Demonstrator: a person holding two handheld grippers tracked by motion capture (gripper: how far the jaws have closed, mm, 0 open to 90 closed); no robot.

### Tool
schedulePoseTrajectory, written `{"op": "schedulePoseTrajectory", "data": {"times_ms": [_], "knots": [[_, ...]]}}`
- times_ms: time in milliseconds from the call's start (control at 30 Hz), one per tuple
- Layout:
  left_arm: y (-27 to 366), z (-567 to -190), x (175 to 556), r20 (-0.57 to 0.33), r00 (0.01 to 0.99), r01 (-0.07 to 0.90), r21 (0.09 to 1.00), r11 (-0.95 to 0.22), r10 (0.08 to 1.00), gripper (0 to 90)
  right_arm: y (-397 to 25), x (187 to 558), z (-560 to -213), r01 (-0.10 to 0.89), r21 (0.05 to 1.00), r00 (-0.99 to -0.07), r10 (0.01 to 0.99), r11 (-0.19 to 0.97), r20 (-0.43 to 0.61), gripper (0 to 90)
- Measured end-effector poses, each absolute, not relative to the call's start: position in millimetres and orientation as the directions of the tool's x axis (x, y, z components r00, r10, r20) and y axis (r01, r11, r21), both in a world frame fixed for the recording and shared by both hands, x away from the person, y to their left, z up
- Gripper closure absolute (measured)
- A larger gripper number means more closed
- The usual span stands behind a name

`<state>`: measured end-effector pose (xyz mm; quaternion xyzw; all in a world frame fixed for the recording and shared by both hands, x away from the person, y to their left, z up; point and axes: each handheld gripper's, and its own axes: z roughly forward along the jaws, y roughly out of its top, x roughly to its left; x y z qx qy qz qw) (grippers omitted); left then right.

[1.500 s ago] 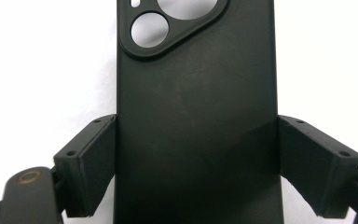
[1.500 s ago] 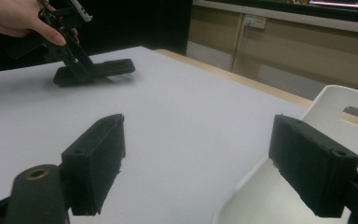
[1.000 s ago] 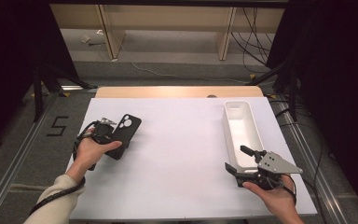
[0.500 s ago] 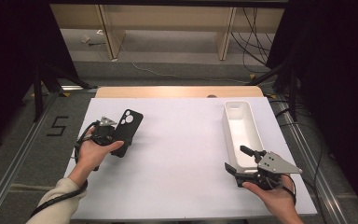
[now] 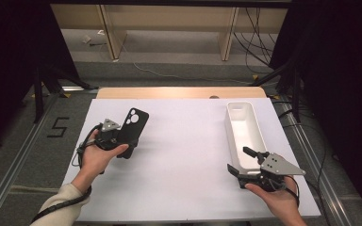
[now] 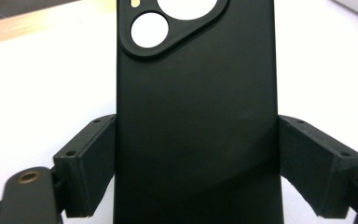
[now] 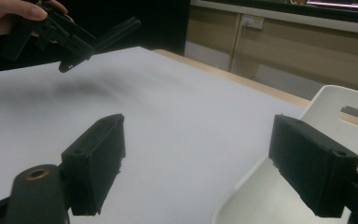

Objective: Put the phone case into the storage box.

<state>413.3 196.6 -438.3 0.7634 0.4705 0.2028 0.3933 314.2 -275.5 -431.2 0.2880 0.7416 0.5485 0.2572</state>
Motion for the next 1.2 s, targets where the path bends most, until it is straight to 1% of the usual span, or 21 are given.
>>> {"op": "schedulePoseTrajectory", "data": {"times_ms": [400,1200], "knots": [[186,-435,406,-0.069,0.49,0.531,0.814,-0.235,0.869,16.1,-276,315,-431,0.147,0.962,-0.701,0.711,0.231,-0.063,19.7],[168,-431,396,-0.066,0.528,0.504,0.827,-0.25,0.847,16.1,-276,315,-431,0.149,0.962,-0.7,0.712,0.229,-0.061,19.7]]}}
